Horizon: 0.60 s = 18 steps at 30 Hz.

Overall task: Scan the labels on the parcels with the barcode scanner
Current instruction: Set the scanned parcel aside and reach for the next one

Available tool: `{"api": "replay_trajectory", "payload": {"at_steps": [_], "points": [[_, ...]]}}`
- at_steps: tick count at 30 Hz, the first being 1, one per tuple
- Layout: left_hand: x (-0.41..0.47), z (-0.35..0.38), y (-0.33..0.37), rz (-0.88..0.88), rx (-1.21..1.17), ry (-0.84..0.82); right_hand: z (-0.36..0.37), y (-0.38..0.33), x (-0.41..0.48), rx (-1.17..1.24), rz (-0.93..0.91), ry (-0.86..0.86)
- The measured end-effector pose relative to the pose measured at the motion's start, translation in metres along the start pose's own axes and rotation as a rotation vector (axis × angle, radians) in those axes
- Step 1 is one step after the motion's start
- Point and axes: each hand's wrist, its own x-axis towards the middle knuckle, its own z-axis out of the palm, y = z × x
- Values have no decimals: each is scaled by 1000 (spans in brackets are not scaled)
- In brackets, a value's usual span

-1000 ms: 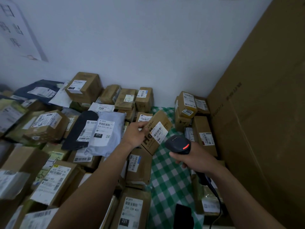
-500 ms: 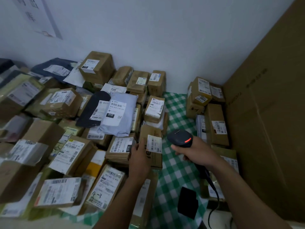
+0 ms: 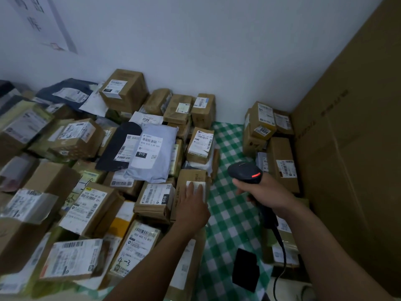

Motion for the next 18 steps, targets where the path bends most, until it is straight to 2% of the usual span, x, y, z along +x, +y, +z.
{"api": "replay_trajectory", "payload": {"at_steps": [2, 6, 11, 18], "points": [[4, -8, 3, 31, -57, 10, -4, -9, 5, 34, -12, 18], [36, -32, 23, 212, -77, 172, -17, -29, 21, 111, -27, 70], [119, -67, 97, 308, -120, 200, -51, -52, 57, 197, -43, 218], [235, -61, 189, 284, -252, 55, -112, -43, 121, 319, 92, 320]]}}
